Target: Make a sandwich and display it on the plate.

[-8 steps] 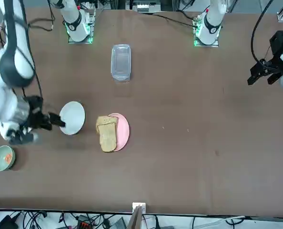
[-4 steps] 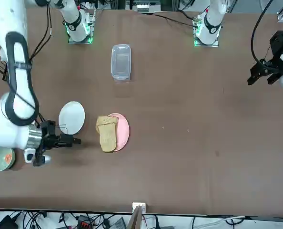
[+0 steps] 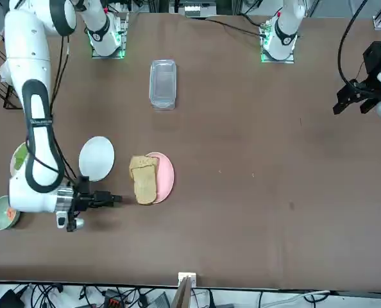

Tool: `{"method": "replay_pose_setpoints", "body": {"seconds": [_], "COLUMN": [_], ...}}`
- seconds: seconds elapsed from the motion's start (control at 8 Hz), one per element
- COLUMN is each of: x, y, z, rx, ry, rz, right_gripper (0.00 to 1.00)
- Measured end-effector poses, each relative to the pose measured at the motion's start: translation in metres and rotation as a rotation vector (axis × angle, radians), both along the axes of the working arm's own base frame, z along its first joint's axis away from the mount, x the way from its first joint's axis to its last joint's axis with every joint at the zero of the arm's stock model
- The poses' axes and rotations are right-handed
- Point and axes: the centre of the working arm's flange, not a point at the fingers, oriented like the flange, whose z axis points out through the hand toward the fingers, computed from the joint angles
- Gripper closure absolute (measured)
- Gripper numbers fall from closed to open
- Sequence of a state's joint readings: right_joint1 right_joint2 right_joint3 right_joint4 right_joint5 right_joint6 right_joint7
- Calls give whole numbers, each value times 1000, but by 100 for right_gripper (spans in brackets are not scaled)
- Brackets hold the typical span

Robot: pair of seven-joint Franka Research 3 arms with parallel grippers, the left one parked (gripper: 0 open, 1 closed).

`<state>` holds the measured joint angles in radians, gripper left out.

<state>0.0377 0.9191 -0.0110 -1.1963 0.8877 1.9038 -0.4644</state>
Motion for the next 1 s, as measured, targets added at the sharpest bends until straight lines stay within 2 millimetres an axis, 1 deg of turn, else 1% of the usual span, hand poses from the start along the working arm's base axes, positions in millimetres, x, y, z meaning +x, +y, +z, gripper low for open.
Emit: {"method": "replay_pose_setpoints", "body": {"seconds": [0.12,0.5,0.75,1.0], "x": [0,-3,-6,-8], "y": [4,20,32,36], "z": [-7,-20,-39,-55], "rx": [0,16,79,131], "ry": [4,-3,-2,-17], "rz": [3,32,28,24], "right_gripper": [1,1,1,4]}}
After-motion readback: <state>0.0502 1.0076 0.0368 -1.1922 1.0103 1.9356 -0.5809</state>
